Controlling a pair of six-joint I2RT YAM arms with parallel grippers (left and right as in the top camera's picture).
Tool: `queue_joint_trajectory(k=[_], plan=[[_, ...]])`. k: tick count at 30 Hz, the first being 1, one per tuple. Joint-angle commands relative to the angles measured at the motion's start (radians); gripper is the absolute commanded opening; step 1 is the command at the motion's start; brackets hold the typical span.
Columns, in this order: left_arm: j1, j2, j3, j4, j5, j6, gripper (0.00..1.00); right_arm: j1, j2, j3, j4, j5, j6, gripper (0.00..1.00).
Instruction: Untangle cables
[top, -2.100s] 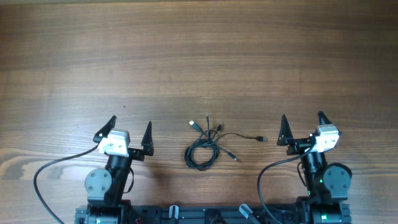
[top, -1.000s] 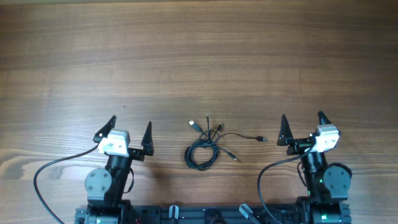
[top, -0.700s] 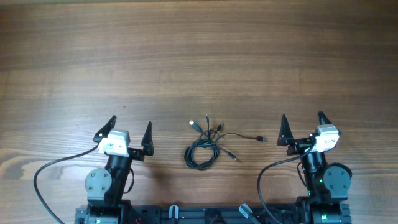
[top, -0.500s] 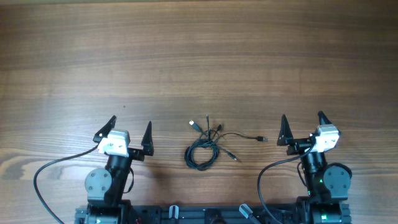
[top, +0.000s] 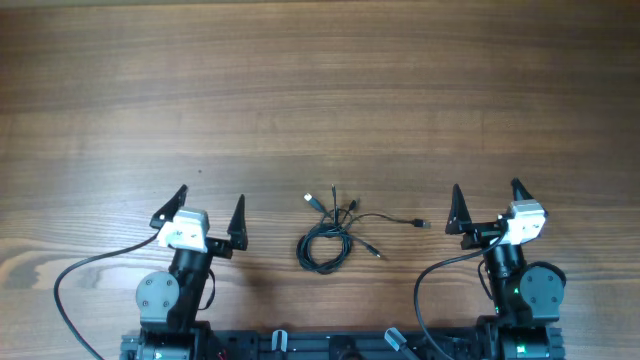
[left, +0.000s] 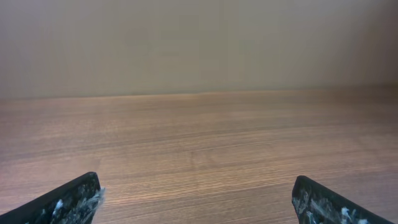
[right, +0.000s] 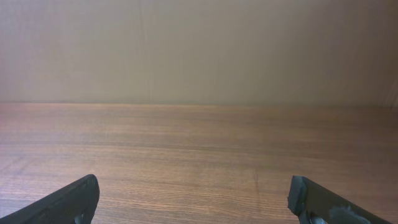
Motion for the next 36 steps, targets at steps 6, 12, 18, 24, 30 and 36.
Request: queue_joint_trajectory(k=[6, 12, 18, 24, 30, 36], plan=[[0.003, -0.003, 0.088, -0.101, 0.118, -0.011, 1.0, -0.004, -0.012, -0.001, 0.005, -0.011, 0.007, 1.0], [0.003, 0.099, 0.227, -0.251, 0.119, -0.011, 1.0, -0.004, -0.012, -0.001, 0.005, -0.011, 0.007, 1.0], [0.003, 0.359, 0.372, -0.323, 0.211, -0.011, 1.0, -0.004, -0.012, -0.001, 0.005, -0.012, 0.007, 1.0], [-0.006, 0.722, 0.61, -0.547, 0.27, 0.014, 1.0, -0.004, -0.012, -0.001, 0.005, -0.011, 0.007, 1.0], [-0.16, 1.032, 0.737, -0.678, 0.266, 0.077, 1.0, -0.004, -0.012, -0.001, 0.005, -0.011, 0.007, 1.0], [-0.402, 1.211, 0.737, -0.666, 0.142, 0.044, 1.0, -0.004, -0.012, -0.001, 0.005, -0.011, 0.007, 1.0]])
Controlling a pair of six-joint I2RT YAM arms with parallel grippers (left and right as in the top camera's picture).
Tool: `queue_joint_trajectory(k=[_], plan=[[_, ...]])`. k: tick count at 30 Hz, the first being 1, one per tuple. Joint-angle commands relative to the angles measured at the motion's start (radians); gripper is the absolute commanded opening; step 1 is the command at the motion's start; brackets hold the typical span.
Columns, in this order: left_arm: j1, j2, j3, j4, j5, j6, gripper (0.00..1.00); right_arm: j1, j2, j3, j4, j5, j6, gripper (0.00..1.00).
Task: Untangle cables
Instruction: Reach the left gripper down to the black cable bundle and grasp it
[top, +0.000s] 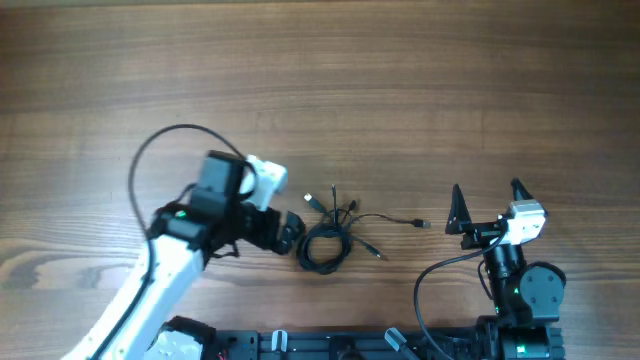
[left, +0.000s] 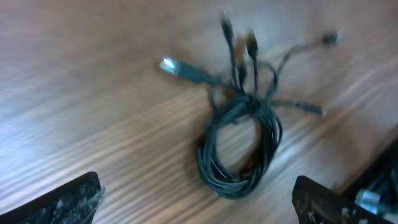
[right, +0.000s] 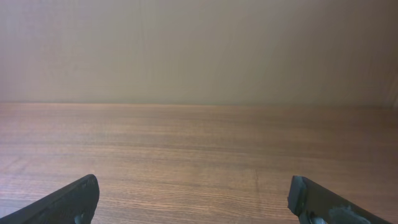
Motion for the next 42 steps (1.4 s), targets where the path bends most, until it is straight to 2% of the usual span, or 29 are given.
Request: queue_joint_trajectory(k=[1, 5, 13, 19, 26, 42], plan=[[-0.143, 0.07, 0.018, 0.024, -0.109, -0.011, 1.0, -0.004, -0.012, -0.001, 0.005, -0.011, 0.007, 0.99], [-0.224, 0.074, 0.018, 0.084, -0.139, -0.011, 1.0, -0.004, -0.012, -0.001, 0.005, -0.011, 0.007, 1.0], [-0.236, 0.074, 0.018, 0.091, -0.14, -0.011, 1.0, -0.004, -0.012, -0.001, 0.005, -0.012, 0.008, 1.0], [-0.237, 0.119, -0.003, 0.091, -0.312, -0.011, 1.0, -0.004, -0.012, -0.001, 0.005, -0.012, 0.007, 1.0], [-0.261, 0.242, -0.003, 0.117, -0.311, 0.004, 1.0, -0.004, -0.012, -0.001, 0.005, -0.011, 0.007, 1.0], [-0.325, 0.393, -0.003, 0.208, -0.319, 0.005, 1.0, -0.004, -0.012, -0.001, 0.005, -0.011, 0.007, 1.0]])
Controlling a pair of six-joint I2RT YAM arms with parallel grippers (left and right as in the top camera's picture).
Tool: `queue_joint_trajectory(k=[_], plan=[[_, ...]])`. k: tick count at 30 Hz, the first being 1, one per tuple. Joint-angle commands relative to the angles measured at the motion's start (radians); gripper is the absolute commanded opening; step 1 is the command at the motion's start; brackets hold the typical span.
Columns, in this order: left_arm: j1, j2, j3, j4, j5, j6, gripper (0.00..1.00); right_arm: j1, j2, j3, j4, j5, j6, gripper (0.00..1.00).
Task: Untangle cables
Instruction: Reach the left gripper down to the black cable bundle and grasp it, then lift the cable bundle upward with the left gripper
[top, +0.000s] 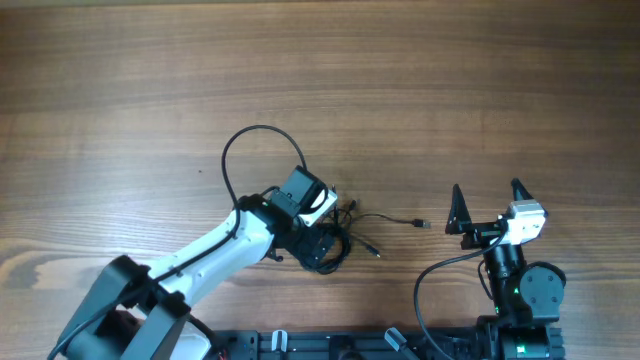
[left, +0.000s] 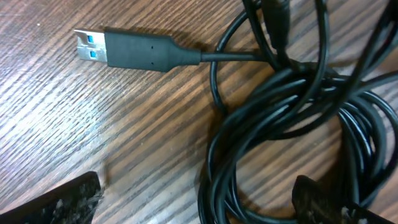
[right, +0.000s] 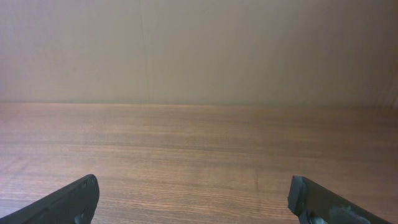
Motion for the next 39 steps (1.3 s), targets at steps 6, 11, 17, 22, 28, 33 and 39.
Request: queue_joint_trajectory(k=[6, 11, 17, 22, 28, 33, 39], plan=[[-0.005, 0.032, -0.003, 0.012, -0.011, 0.005, 1.0, -0.004, -0.012, -0.001, 0.005, -0.011, 0.007, 1.0], [-0.004, 0.032, -0.003, 0.026, -0.012, 0.005, 1.0, -0.004, -0.012, -0.001, 0.005, -0.011, 0.007, 1.0], [-0.005, 0.063, -0.003, 0.047, -0.013, 0.034, 1.0, -0.004, -0.012, -0.001, 0.005, -0.011, 0.007, 1.0], [-0.005, 0.109, -0.003, 0.069, -0.013, 0.034, 0.85, -0.004, -0.012, -0.001, 0.005, -0.011, 0.007, 1.0], [-0.005, 0.11, -0.003, 0.074, -0.012, 0.034, 0.45, -0.004, -0.012, -0.001, 0.005, -0.011, 0.007, 1.0], [-0.005, 0.109, -0.003, 0.074, -0.012, 0.034, 0.04, -0.004, -0.012, -0.001, 0.005, -0.011, 0.007, 1.0], [-0.004, 0.064, 0.05, 0.055, -0.08, 0.032, 0.04, -0.004, -0.012, -0.001, 0.005, -0.011, 0.007, 1.0]])
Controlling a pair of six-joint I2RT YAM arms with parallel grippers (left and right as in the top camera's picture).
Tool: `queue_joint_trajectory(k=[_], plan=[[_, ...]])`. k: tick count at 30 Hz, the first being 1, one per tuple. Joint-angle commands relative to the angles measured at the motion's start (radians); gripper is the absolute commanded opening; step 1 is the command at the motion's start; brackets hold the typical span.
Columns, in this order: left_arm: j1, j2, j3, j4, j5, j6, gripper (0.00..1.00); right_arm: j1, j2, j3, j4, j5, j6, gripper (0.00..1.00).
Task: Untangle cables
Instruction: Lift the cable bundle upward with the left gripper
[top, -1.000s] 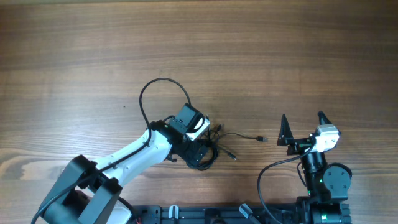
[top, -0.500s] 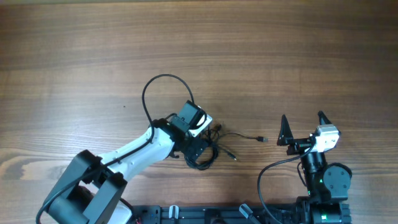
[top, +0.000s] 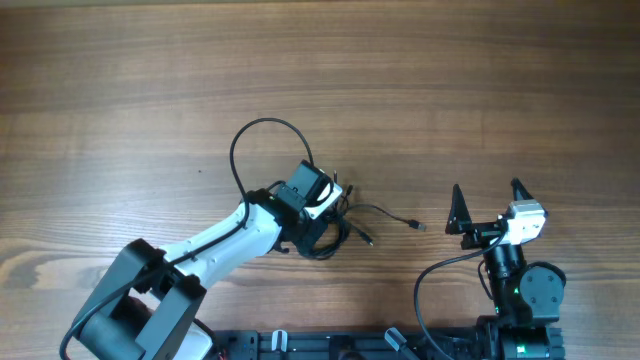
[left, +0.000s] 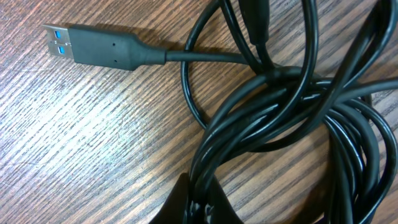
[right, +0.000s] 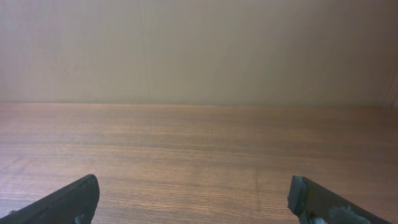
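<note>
A tangled bundle of thin black cables lies on the wooden table at centre front. In the left wrist view the coil fills the frame, with a USB-A plug sticking out at upper left. My left gripper is shut on several strands at the coil's near-left side; in the overhead view it is down at the coil. One loose end with a small plug trails to the right. My right gripper stands open at the front right, away from the cables, nothing between its fingers.
The bare wooden table stretches away behind the bundle. My left arm's own grey lead arcs up in a loop behind its wrist. The right wrist view shows only the tabletop and a plain wall.
My left gripper was open with its fingers either side of the coil; now it is shut on the coil's strands. The bundle has shifted slightly. The right arm has not moved.
Both grippers stood open at the front, the bundle untouched between them. Then the left arm was out over the table, open, looking at the bundle. Then it was low and open astride the coil, and now it is shut on it. The right arm stayed parked.
</note>
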Motion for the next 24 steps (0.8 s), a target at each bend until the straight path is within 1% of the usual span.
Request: queue_joint_trajectory(k=[1, 3, 5, 9, 12, 14, 20, 24], plan=[[-0.003, -0.026, 0.033, -0.008, -0.057, -0.006, 0.04, -0.004, -0.012, -0.001, 0.005, -0.011, 0.007, 1.0], [-0.003, -0.068, 0.051, 0.016, -0.084, -0.014, 0.04, -0.004, -0.012, -0.001, 0.005, -0.011, 0.007, 1.0], [-0.003, -0.127, 0.053, 0.076, -0.115, -0.038, 0.04, -0.004, -0.012, -0.001, 0.005, -0.011, 0.007, 1.0], [0.004, -0.241, 0.053, 0.195, -0.123, -0.04, 0.04, -0.004, -0.012, -0.001, 0.005, -0.011, 0.007, 1.0], [0.021, -0.302, 0.053, 0.225, -0.122, -0.041, 0.04, -0.004, -0.012, -0.001, 0.005, -0.011, 0.007, 1.0], [0.025, -0.333, 0.053, 0.232, -0.118, -0.063, 0.04, -0.004, -0.012, -0.001, 0.005, -0.011, 0.007, 1.0], [0.025, -0.435, 0.053, 0.239, -0.035, -0.063, 0.04, -0.004, -0.012, -0.001, 0.005, -0.004, -0.006, 1.0], [0.024, -0.511, 0.053, 0.251, 0.051, -0.054, 0.04, -0.004, -0.012, -0.001, 0.022, -0.016, 0.052, 1.0]])
